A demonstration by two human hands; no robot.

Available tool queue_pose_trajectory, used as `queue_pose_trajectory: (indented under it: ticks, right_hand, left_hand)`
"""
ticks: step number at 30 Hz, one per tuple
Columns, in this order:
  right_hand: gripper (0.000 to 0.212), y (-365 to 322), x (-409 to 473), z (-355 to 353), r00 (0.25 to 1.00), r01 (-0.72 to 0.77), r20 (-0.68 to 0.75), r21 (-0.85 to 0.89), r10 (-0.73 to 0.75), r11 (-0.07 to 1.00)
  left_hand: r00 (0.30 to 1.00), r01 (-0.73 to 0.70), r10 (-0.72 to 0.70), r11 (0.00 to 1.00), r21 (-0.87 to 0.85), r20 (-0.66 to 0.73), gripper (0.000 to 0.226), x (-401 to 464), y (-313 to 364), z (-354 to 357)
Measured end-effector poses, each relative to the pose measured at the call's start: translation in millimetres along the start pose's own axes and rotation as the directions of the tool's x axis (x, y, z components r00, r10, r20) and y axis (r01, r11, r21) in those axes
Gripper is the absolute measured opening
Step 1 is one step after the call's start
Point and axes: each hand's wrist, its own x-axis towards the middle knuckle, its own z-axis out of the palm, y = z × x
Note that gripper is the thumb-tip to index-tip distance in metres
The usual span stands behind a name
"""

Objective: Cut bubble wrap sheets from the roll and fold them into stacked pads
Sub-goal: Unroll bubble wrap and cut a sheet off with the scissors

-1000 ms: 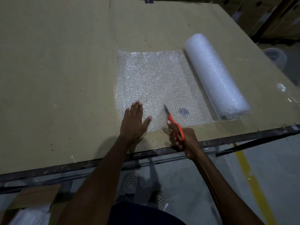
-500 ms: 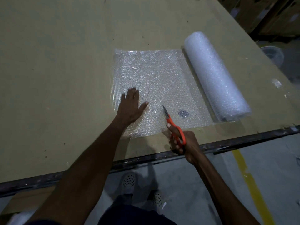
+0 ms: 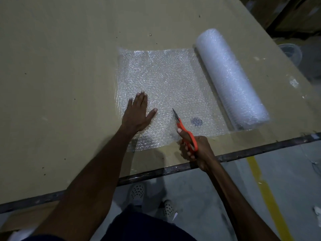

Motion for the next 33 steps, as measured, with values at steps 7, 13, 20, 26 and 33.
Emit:
queue_pose_trajectory:
  ticks: [7,13,20,26,33]
  right_hand:
    - [0.041,-1.9,-4.3,-2.5,1.000,0.009,-0.022,-0.015,-0.010,1.000]
    - [0.052,-13.4,-5.1,4.8,1.000,-0.015,-0.013,-0.036,0.014,0.999]
    - [0.042,6.2,-6.2,3.4,0.999,-0.002,-0.047,-0.004,0.002,1.000]
    - [0.043,1.0,-6.8,8.1,0.998,-0.006,-0.064,0.037,0.008,0.999]
    - [0.038,-0.9,-6.9,10.5,0.998,0.005,-0.069,-0.001,-0.005,1.000]
  left_hand:
    - [1.000,0.008,-0.008,1.000,-0.007,-0.009,0.088,-0.1,0.3,-0.3]
    - [1.000,0.009,-0.009,1.000,-0.007,-0.002,0.086,0.6,-0.9,1.0]
    - [1.000,-0.007,0.006,1.000,-0.022,-0.009,0.086,-3.7,-2.4,1.2]
    - [1.000,0.002,-0.001,0.999,-0.039,0.016,0.088,-3.7,-2.8,2.2]
    - [1.000,0.001,-0.001,0.999,-0.040,0.006,0.088,-4.6,-2.3,1.5]
